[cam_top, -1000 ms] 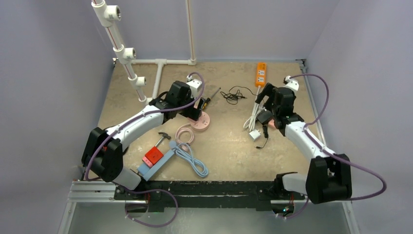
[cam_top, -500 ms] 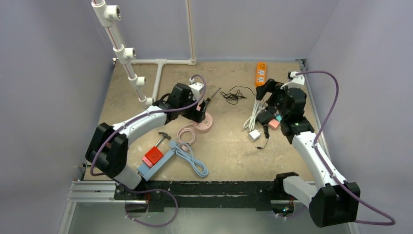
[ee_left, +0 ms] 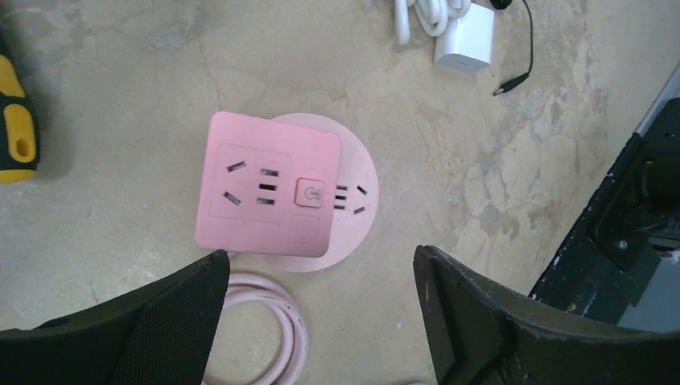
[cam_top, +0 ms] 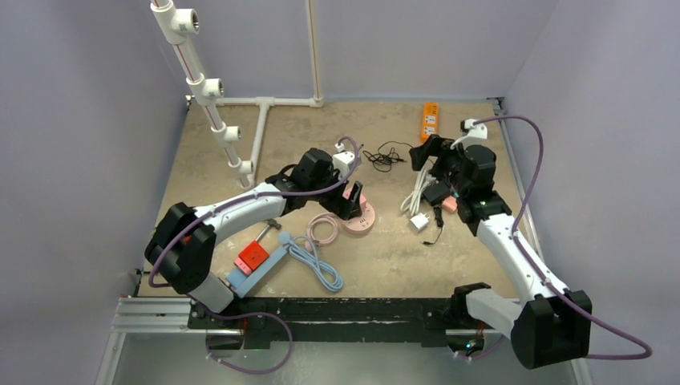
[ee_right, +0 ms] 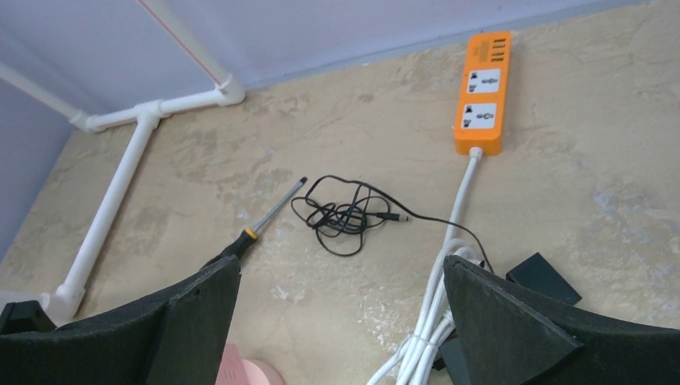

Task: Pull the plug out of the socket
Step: Move the socket to the center of the board.

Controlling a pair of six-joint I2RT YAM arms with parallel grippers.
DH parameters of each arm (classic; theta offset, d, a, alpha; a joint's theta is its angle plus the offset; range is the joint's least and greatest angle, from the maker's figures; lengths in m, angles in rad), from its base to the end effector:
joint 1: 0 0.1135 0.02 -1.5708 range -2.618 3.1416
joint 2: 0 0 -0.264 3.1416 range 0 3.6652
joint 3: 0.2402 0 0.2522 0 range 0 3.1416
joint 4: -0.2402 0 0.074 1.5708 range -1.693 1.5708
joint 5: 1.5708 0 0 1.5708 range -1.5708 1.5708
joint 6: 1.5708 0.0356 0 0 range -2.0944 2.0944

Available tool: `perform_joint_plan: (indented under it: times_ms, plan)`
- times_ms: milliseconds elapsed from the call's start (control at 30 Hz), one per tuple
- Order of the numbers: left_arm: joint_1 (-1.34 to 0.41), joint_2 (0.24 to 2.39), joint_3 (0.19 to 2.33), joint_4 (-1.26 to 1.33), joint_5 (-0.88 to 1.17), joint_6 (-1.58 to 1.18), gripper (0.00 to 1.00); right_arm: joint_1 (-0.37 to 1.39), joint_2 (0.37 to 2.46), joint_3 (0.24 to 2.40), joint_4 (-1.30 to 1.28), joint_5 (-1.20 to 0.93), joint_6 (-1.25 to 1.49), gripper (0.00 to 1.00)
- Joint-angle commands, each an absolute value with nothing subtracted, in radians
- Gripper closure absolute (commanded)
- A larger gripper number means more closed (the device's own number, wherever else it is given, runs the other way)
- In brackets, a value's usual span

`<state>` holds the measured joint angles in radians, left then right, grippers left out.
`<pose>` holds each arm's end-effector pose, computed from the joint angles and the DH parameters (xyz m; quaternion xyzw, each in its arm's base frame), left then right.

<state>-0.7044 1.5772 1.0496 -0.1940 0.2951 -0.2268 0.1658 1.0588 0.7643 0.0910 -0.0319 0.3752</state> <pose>0.2559 -0.2311 0.2346 0.2720 0.8614 -0.3026 0.3040 0.2462 0.0423 0.3078 0.0710 0.7720 0.1807 0.6053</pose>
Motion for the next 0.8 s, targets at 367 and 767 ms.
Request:
perform_joint_plan:
  times_ms: [367, 767]
  plan:
    - [-0.524, 1.427, 1.042, -0.172, 0.121, -0.267, 0.14, 0.472, 1.07, 0.725, 0.095, 0.018, 0.319, 0.01]
    - [-0.522, 1.434, 1.057, -0.215, 0.086, -0.247, 0.14, 0.644, 1.181, 0.805, 0.074, 0.059, 0.226, 0.01]
